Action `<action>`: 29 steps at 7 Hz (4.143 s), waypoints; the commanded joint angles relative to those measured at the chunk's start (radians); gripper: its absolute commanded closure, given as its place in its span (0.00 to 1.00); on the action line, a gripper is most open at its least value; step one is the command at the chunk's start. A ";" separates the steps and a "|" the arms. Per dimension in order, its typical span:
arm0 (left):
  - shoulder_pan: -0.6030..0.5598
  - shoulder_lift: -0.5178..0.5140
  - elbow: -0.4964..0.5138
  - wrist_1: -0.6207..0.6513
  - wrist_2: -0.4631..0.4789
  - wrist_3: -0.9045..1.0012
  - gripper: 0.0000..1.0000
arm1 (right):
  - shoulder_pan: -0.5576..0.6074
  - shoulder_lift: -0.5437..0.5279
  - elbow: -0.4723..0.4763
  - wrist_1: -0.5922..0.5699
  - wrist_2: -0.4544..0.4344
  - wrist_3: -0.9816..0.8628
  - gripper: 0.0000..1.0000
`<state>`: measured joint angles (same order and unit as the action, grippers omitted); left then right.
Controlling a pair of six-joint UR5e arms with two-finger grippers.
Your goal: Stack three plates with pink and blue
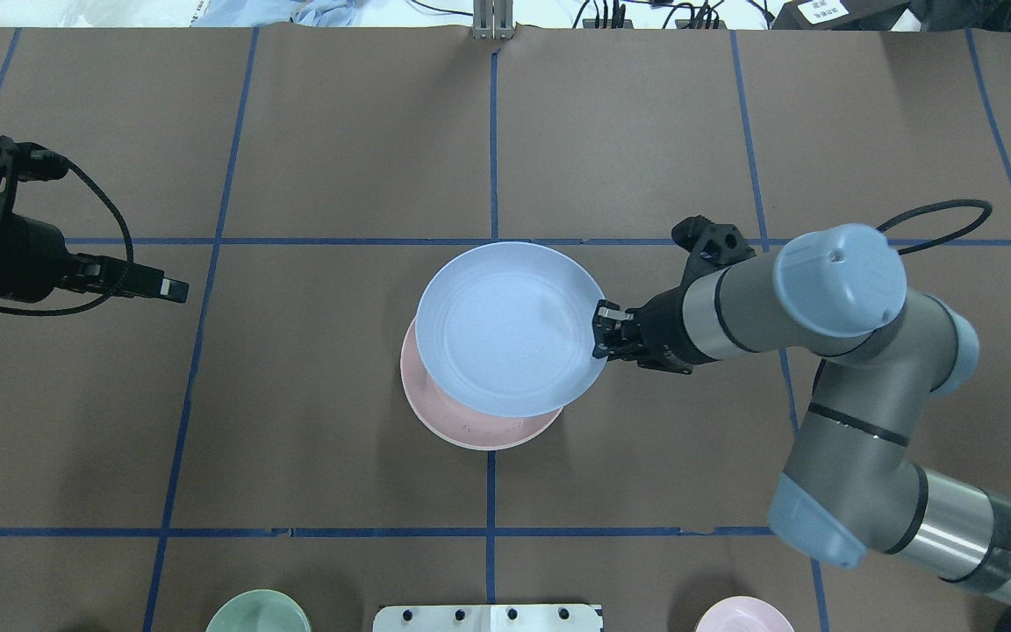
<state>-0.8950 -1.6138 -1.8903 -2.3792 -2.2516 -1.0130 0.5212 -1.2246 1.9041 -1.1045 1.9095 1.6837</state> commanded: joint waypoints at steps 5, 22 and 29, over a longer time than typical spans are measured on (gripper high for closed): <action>0.002 -0.001 -0.001 0.000 0.003 -0.009 0.05 | -0.130 0.036 -0.011 -0.080 -0.187 -0.007 0.00; -0.533 0.341 0.123 0.034 -0.169 0.939 0.01 | 1.002 -0.610 -0.071 -0.321 0.460 -1.650 0.00; -0.617 0.235 0.085 0.414 -0.019 0.949 0.01 | 1.005 -0.581 -0.053 -0.318 0.490 -1.621 0.00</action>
<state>-1.5093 -1.3514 -1.8044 -2.0235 -2.2829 -0.0670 1.5271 -1.8097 1.8529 -1.4212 2.3956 0.0617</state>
